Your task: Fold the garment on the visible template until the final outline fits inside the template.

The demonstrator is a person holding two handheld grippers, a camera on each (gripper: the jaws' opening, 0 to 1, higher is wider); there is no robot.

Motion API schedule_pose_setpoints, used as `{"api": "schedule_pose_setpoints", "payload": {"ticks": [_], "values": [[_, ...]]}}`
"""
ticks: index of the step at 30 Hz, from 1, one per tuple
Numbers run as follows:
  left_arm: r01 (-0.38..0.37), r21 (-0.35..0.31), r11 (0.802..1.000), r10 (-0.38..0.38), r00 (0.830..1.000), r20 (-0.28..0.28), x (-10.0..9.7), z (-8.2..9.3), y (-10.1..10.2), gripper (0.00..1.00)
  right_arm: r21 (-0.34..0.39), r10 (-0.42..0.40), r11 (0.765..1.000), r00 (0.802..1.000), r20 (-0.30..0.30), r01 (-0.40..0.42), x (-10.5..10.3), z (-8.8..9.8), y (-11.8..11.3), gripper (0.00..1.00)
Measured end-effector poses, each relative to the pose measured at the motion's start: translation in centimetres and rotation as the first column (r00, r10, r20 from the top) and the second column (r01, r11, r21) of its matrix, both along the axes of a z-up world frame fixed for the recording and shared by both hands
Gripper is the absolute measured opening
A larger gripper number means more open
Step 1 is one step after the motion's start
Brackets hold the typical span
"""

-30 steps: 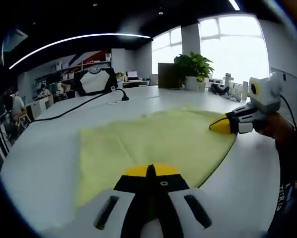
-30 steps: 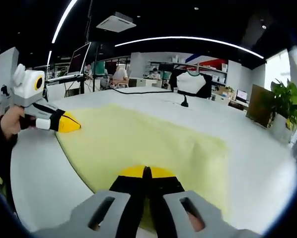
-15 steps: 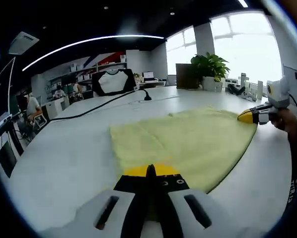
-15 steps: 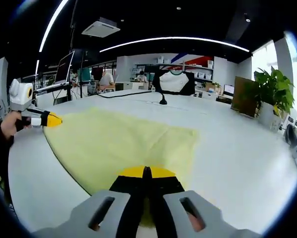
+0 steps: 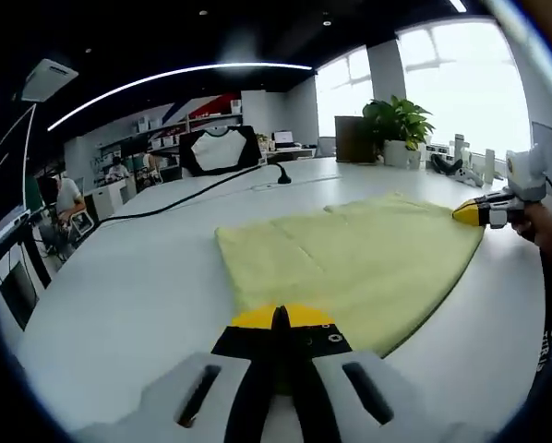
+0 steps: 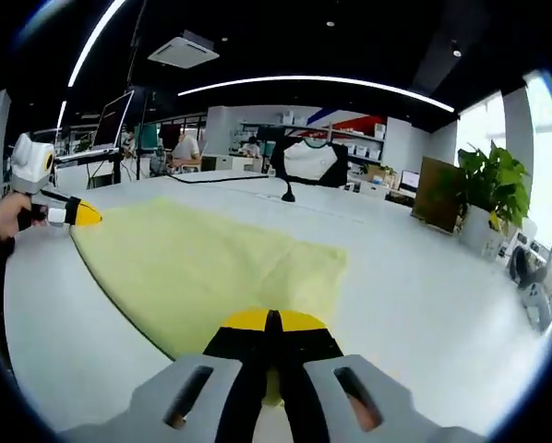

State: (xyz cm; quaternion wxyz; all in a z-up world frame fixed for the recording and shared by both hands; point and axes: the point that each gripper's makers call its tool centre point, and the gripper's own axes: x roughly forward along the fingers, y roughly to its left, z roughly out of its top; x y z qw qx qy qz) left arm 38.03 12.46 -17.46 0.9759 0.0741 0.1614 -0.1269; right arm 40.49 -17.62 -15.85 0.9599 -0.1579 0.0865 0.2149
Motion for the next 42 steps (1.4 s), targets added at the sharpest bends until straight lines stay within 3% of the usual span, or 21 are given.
{"api": "schedule_pose_setpoints", "payload": {"ticks": [1, 2, 5, 9, 10, 16, 19, 22, 24, 25, 26, 29, 35, 38, 42], "values": [[-0.026, -0.03, 0.999, 0.029, 0.996, 0.08, -0.1, 1.7, 0.3, 0.01, 0.008, -0.018, 1.0, 1.0, 0.016, 0.018, -0.5, 0.5, -0.2, 0.0], [-0.018, -0.049, 0.999, 0.023, 0.995, 0.098, -0.4, 2.4, 0.3, 0.01, 0.041, -0.054, 0.998, 0.999, 0.005, 0.054, -0.9, 0.9, -0.9, 0.0], [-0.037, -0.068, 0.997, 0.048, 0.984, 0.169, -2.2, 5.4, 1.4, 0.01, 0.128, -0.061, 0.99, 0.998, 0.009, 0.06, -1.6, 2.9, -2.0, 0.0], [-0.066, -0.126, 0.99, 0.09, 0.976, 0.198, -4.2, 8.0, 3.0, 0.07, 0.149, -0.091, 0.985, 0.996, 0.025, 0.087, -3.0, 4.9, -3.8, 0.0], [-0.094, -0.169, 0.981, 0.129, 0.969, 0.21, -4.6, 9.0, 3.7, 0.09, 0.15, -0.094, 0.985, 0.995, 0.026, 0.089, -3.1, 5.0, -4.0, 0.0], [-0.111, -0.162, 0.981, 0.153, 0.95, 0.271, -7.0, 12.0, 5.5, 0.14, 0.154, -0.145, 0.979, 0.988, 0.044, 0.136, -4.9, 7.1, -5.8, 0.0], [-0.137, -0.126, 0.983, 0.168, 0.94, 0.296, -7.9, 12.8, 6.5, 0.31, 0.159, -0.151, 0.977, 0.987, 0.052, 0.141, -5.9, 7.8, -6.4, 0.0], [-0.168, -0.138, 0.976, 0.202, 0.934, 0.294, -8.8, 13.2, 7.4, 0.49, 0.153, -0.169, 0.975, 0.984, 0.059, 0.158, -6.4, 8.4, -7.4, 0.0], [-0.204, -0.14, 0.969, 0.238, 0.926, 0.294, -9.1, 13.5, 8.4, 0.65, 0.168, -0.18, 0.971, 0.982, 0.057, 0.168, -6.7, 8.8, -7.9, 0.0], [-0.256, -0.106, 0.961, 0.276, 0.915, 0.295, -9.4, 13.5, 9.3, 0.71, 0.174, -0.18, 0.97, 0.982, 0.058, 0.168, -6.8, 8.9, -8.1, 0.0], [-0.282, -0.083, 0.956, 0.294, 0.909, 0.296, -9.6, 13.5, 9.7, 0.76, 0.175, -0.181, 0.97, 0.982, 0.059, 0.168, -6.9, 9.0, -8.1, 0.02], [-0.299, -0.121, 0.946, 0.322, 0.9, 0.293, -10.0, 13.9, 10.1, 0.97, 0.151, -0.197, 0.971, 0.978, 0.061, 0.186, -7.1, 9.2, -8.3, 0.12], [-0.332, -0.15, 0.931, 0.363, 0.883, 0.299, -10.8, 14.8, 11.0, 1.0, 0.144, -0.197, 0.973, 0.976, 0.09, 0.183, -7.6, 10.2, -8.2, 0.21], [-0.325, -0.156, 0.933, 0.358, 0.884, 0.301, -10.8, 15.3, 10.8, 1.0, 0.143, -0.207, 0.971, 0.973, 0.105, 0.191, -7.6, 10.4, -8.5, 0.35], [-0.296, -0.183, 0.938, 0.34, 0.89, 0.303, -10.7, 16.0, 9.8, 1.0, 0.124, -0.248, 0.965, 0.96, 0.127, 0.233, -7.1, 10.8, -10.1, 0.62]]}}
